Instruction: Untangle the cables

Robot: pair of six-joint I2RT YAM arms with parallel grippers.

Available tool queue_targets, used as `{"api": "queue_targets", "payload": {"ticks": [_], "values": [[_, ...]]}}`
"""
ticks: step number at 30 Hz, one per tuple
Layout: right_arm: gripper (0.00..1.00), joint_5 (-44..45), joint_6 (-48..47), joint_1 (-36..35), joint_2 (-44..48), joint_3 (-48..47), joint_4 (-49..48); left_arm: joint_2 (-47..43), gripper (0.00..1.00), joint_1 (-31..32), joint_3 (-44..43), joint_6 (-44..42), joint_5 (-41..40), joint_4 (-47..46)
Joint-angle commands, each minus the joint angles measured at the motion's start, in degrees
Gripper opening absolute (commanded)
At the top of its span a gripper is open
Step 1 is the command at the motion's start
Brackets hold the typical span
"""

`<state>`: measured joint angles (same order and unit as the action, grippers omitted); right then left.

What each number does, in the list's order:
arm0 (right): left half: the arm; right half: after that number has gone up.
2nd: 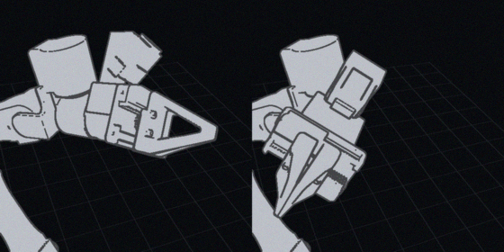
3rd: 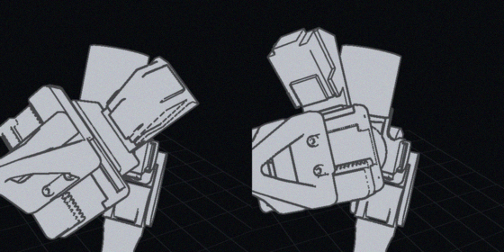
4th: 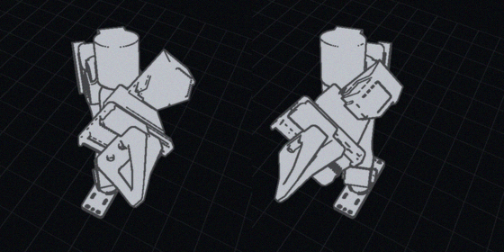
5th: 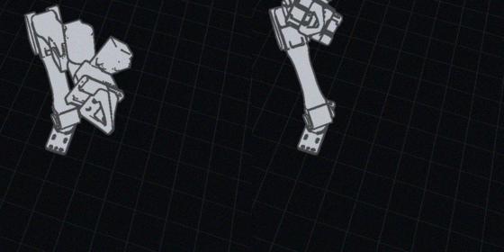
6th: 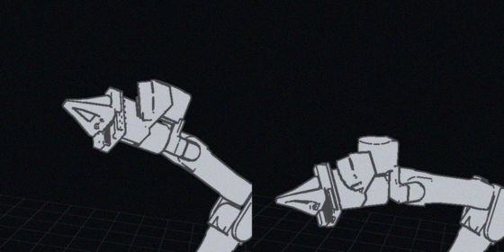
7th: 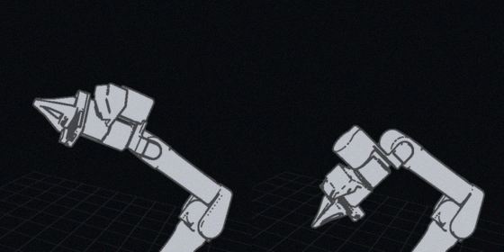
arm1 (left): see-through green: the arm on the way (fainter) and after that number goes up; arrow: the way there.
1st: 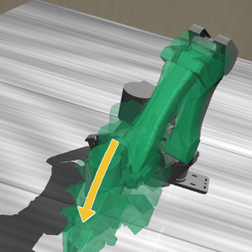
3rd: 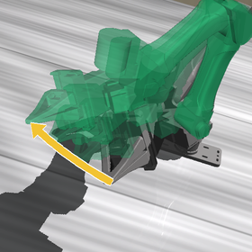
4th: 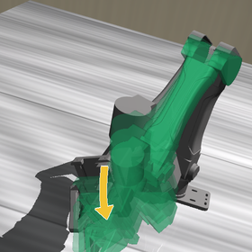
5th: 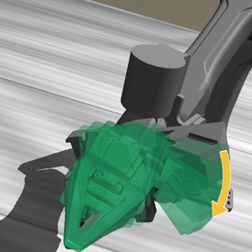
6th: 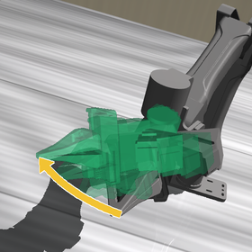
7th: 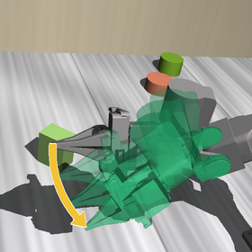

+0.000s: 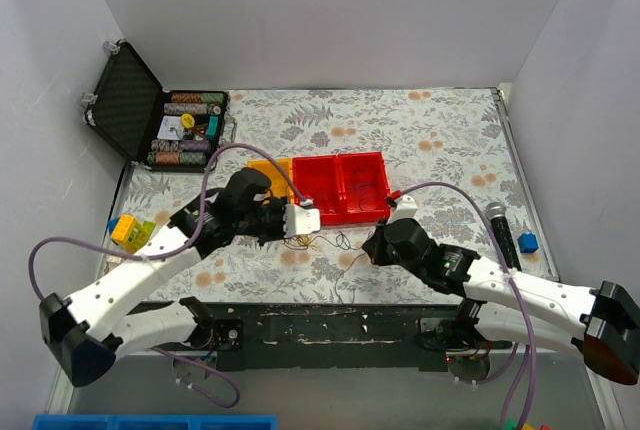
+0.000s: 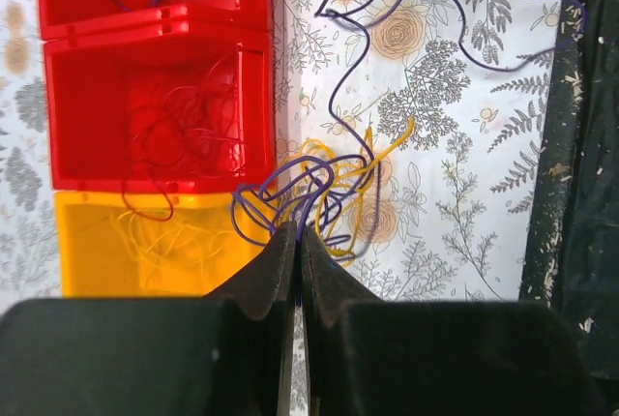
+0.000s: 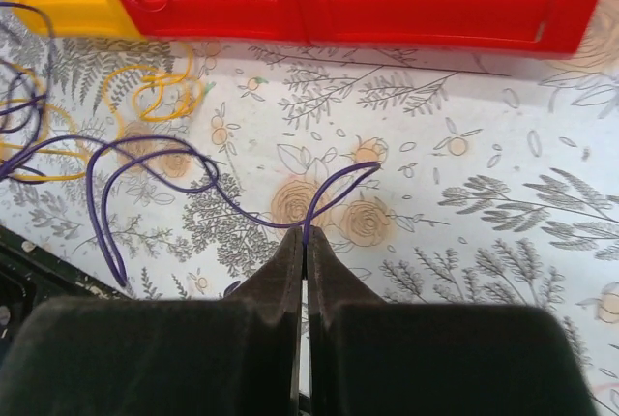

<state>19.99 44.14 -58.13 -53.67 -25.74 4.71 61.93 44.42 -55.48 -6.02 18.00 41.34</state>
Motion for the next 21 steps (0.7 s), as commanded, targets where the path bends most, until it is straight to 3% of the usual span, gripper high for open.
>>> {"api": "queue_targets", "payload": {"ticks": [1,12,18,21], "values": [[0.01,6.55,-2.65,0.21,3.39,-4.75,5.57,-7.34,0.00,-0.04,0.02,-1.09,-1.12,8.23],[0.01,17.89,-10.64,1.43,6.47,-15.82,14.10,-17.09,0.02,-0.04,7.13,-6.62,-9.03,12.97],[0.01,19.13,-14.78,2.76,7.53,-23.04,14.98,-18.78,0.35,-0.04,10.92,-8.83,-10.79,14.73],[0.01,16.50,-14.26,2.67,8.40,-23.40,15.24,-18.16,0.43,-0.04,10.75,-9.01,-10.18,15.08]]}}
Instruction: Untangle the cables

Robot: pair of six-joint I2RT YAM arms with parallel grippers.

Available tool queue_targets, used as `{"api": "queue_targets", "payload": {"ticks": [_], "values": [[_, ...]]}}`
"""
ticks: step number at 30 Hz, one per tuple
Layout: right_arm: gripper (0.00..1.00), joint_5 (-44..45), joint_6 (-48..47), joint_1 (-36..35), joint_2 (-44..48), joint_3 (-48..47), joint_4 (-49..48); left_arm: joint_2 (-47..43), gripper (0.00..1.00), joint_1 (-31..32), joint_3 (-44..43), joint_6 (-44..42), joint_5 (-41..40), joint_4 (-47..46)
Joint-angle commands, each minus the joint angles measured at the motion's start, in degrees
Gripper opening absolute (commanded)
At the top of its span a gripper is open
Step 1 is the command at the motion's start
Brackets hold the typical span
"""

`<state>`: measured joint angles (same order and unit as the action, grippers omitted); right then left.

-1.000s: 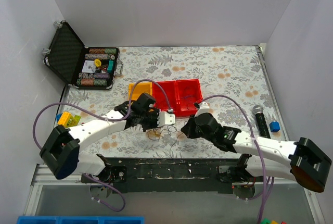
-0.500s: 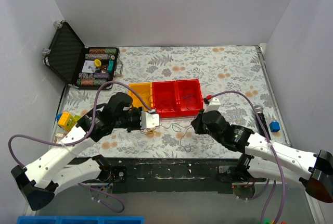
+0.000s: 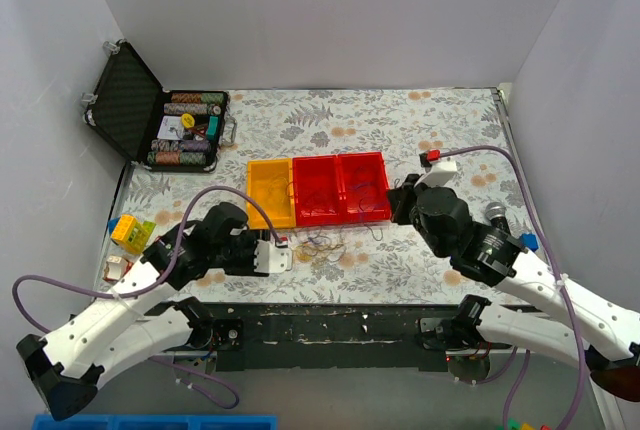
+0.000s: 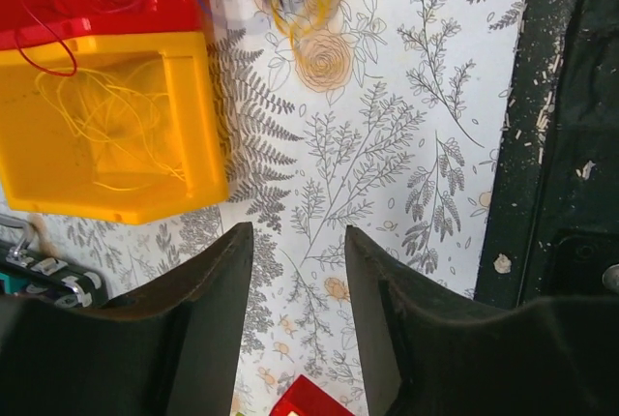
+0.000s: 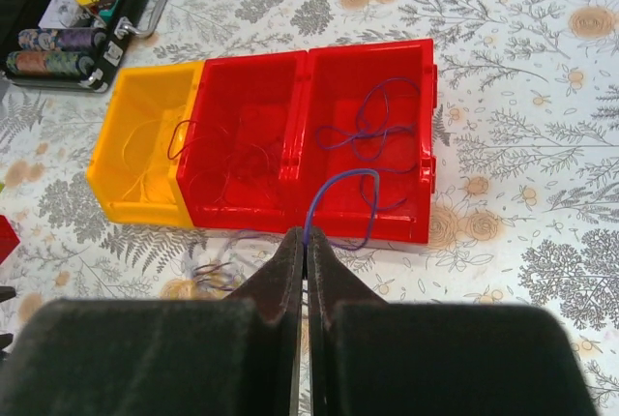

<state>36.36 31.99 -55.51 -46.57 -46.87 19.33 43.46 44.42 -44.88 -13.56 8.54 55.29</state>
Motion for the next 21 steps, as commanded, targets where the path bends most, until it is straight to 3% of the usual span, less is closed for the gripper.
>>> {"api": "queue_targets", "payload": {"ticks": [1,8,17,21], "values": [[0.01,-1.71,-1.93,0.05,1.91,-1.82,0.18,0.48,0.47,0.05,0.23,-1.12,-0.54,0.62],[0.01,-5.69,0.09,0.05,5.34,2.05,0.88,6.45,0.57,0.05,-0.29,-0.85,3.41,-7.72],[0.01,-3.76,2.38,0.05,7.81,4.60,4.40,28.14,0.67,3.30,-5.91,4.41,12.20,-19.77],[0.01,-1.56,2.29,0.05,8.42,4.33,5.01,36.50,0.67,3.56,-8.81,12.58,16.50,-25.75]]}}
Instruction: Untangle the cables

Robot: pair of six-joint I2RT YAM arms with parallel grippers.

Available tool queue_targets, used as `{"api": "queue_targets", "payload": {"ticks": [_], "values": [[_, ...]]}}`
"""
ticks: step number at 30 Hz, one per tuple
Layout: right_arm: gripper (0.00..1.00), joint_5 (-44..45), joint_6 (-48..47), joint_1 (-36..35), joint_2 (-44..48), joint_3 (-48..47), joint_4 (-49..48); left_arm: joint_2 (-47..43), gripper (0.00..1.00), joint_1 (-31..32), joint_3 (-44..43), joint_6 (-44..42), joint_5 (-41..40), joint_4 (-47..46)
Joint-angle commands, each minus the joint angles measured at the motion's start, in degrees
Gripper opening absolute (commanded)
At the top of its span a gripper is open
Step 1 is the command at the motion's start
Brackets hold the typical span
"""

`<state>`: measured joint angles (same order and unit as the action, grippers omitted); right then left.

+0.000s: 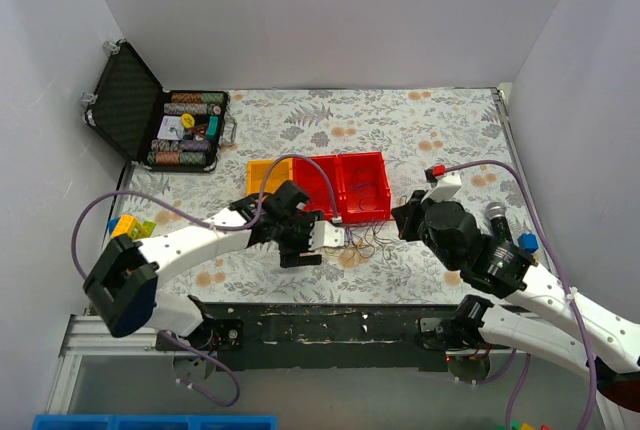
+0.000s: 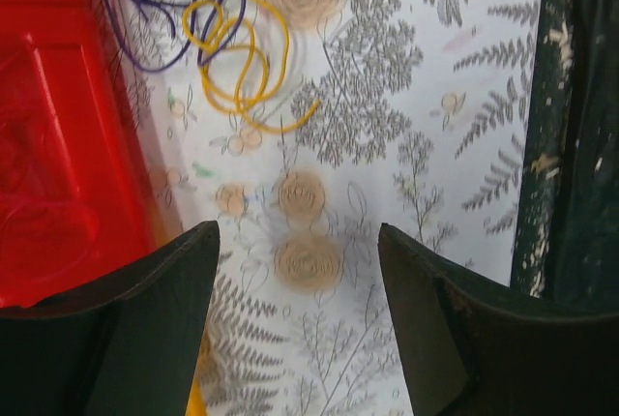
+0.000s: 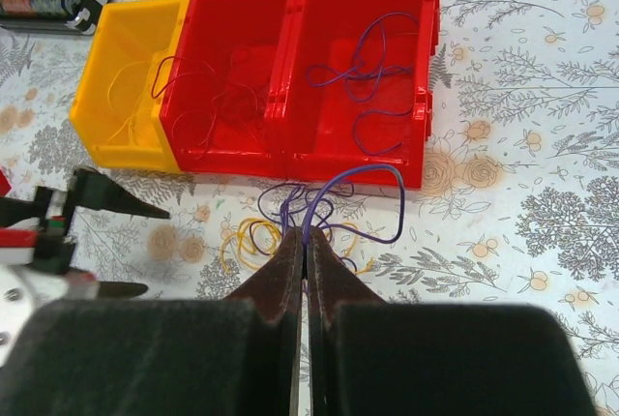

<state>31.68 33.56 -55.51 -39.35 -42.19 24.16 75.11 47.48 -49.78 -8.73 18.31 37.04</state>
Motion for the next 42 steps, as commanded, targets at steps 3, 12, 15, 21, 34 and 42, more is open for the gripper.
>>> {"api": "queue_targets", "payload": {"ticks": [3,12,15,21,34,42], "values": [[0.01,4.79,0.54,0.05,1.65,-0.34,0.09,8.73,0.65,0.77,-4.63,11.53,10.34,-10.74],[0.01,6.20,0.45,0.05,2.17,-0.17,1.15,15.32,0.61,4.10,-3.22,11.90,9.29,-19.37],[0.01,6.55,0.71,-0.04,2.79,-0.08,1.41,17.52,0.60,4.81,-3.04,10.76,9.03,-19.81],[0.01,7.52,1.07,0.05,4.02,-0.43,2.03,19.11,0.52,5.25,-1.20,9.00,6.22,-21.47],[0.01,8.13,0.36,0.05,3.76,-1.66,2.38,14.81,0.27,5.16,0.65,11.36,2.17,-23.86],[0.01,8.40,-0.07,0.05,3.32,-1.93,2.03,12.33,0.28,5.16,4.69,13.22,0.07,-25.34]]}}
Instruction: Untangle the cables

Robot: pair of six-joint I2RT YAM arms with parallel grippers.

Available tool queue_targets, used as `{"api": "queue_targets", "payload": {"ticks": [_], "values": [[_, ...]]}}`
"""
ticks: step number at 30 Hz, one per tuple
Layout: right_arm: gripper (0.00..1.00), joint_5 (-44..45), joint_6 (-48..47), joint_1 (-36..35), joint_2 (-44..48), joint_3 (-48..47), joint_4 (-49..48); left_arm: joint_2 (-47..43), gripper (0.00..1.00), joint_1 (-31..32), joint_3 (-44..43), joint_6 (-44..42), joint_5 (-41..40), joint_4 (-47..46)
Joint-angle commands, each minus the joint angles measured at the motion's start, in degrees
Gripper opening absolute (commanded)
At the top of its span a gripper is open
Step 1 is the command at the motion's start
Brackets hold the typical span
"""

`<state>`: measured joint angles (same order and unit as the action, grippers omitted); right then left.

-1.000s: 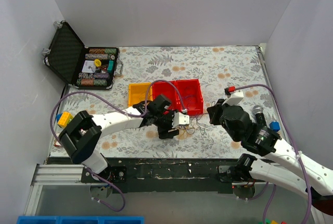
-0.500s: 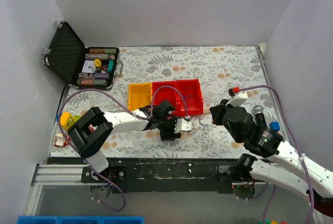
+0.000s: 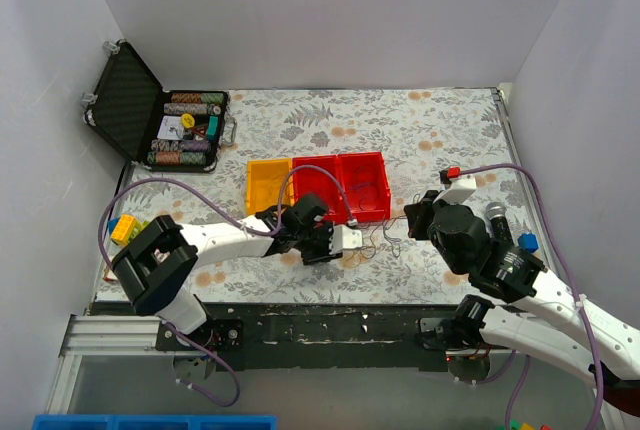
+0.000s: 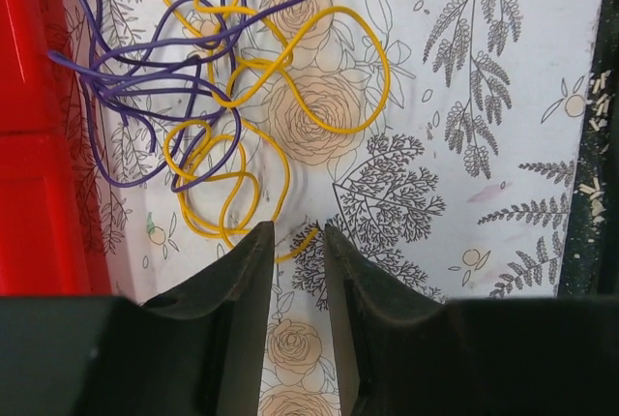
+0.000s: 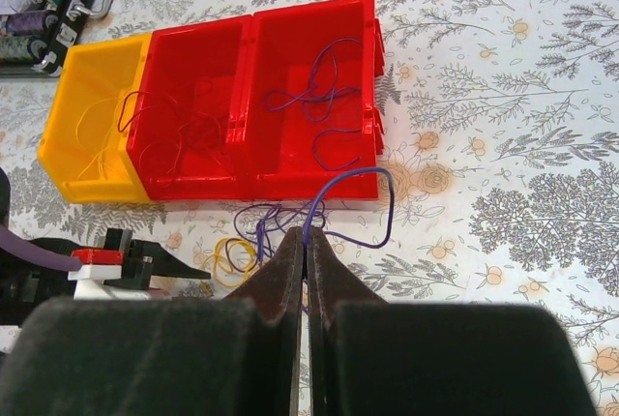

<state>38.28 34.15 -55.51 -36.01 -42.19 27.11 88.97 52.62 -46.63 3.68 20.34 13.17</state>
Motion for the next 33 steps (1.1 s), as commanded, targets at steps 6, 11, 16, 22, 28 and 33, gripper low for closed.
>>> {"api": "queue_targets", "payload": {"ticks": [6,11,16,22,28,33], "values": [[0.01,1.62,-0.67,0.05,0.24,-1.93,-0.75,3.66,0.37,0.03,-2.05,1.59,-4.16,-2.97],[0.01,1.44,-0.14,0.05,0.68,-1.22,-0.48,6.22,0.40,0.11,-4.26,2.65,-5.57,-3.67],[0.01,1.53,0.04,0.05,0.85,-1.05,-0.31,4.73,0.40,0.03,-2.51,1.33,-4.78,-3.68],[0.01,1.36,0.04,0.05,0.33,-0.96,-0.75,5.86,0.39,0.03,-1.53,-0.08,-4.69,-4.11],[0.01,1.09,0.48,0.05,0.32,-1.05,-0.66,8.32,0.04,0.03,-3.90,1.41,-4.60,-5.52],[0.01,1.62,-0.22,-0.04,-0.20,-2.36,-0.57,4.47,0.00,0.03,-3.03,1.77,-5.75,-4.12]]}}
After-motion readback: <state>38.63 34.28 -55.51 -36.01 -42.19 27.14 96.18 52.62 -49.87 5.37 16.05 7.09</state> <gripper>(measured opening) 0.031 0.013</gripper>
